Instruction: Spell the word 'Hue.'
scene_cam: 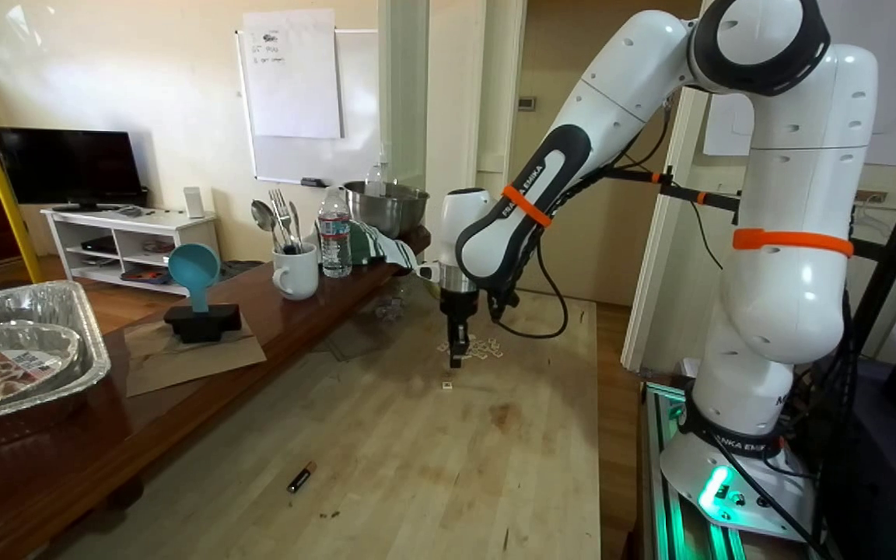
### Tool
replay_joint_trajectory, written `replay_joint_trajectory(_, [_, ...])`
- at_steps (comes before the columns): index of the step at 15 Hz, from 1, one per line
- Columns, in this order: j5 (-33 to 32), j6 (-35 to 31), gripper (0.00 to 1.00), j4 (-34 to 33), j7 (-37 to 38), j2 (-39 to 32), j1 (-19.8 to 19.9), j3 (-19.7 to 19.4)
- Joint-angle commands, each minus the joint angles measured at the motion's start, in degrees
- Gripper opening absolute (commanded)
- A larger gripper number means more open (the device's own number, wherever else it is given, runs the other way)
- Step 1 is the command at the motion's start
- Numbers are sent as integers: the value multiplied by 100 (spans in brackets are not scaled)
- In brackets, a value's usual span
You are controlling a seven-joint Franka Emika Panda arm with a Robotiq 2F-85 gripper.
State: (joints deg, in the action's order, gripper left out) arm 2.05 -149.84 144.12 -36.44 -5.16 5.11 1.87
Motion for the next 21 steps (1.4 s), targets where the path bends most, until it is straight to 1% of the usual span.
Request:
replay_joint_trajectory(1, [-185,-101,0,269,13,121,92,-276])
replay_joint_trajectory(4, [-266,-207,0,356,-38,71,240,-529])
replay_joint_trajectory(5, [-294,-252,0,373,-157,59,289,-595])
replay_joint_trajectory(6, [-176,-302,0,355,-454,2,352,-619])
replay_joint_trajectory(9, [-296,-519,0,371,-841,-60,450,-725])
replay_joint_trajectory(12, [-522,-649,0,396,-1057,-84,504,-814])
replay_joint_trajectory(16, [-613,-951,0,375,-1402,-260,560,-823])
replay_joint_trajectory(21, [-581,-1157,0,370,-1727,-433,625,-765])
